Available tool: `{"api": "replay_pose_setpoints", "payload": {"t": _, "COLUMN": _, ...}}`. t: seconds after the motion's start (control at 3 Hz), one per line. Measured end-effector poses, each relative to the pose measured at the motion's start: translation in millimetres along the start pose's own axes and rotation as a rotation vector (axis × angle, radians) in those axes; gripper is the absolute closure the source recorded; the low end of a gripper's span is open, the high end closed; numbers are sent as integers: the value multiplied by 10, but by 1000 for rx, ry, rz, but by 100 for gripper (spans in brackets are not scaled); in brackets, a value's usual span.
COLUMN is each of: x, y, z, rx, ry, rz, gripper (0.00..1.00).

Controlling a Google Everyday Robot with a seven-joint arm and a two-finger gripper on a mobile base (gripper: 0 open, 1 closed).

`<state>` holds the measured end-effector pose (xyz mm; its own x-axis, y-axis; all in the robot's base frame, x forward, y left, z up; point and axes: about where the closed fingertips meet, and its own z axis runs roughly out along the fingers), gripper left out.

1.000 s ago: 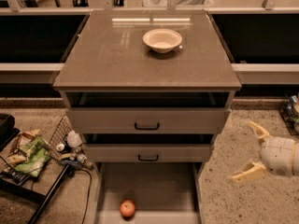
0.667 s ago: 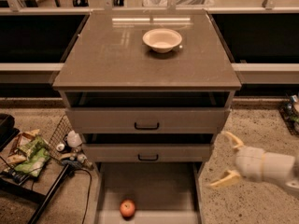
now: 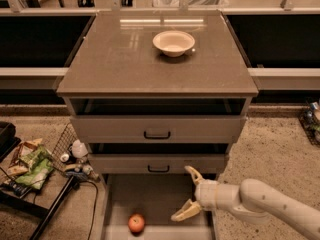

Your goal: Pick apple from bottom drawer and place on counter

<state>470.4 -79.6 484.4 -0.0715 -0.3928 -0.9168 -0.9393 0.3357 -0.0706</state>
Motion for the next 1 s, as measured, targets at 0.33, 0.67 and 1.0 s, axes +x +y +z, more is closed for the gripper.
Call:
{"api": "replay_pose_setpoints", "payload": {"t": 0.33, "x": 503, "y": 273, "z": 806, "rx": -60, "ry": -33, "rz": 71, "gripper": 0}}
{"api": "replay_pose_setpoints", "payload": {"t": 0.67, "x": 503, "y": 273, "z": 806, "rx": -60, "ry": -33, "rz": 71, "gripper": 0}}
{"api": "replay_pose_setpoints", "payload": {"t": 1.0, "x": 709, "y": 329, "z": 1134, "rx": -87, "ry": -17, "rz": 79, "gripper": 0}}
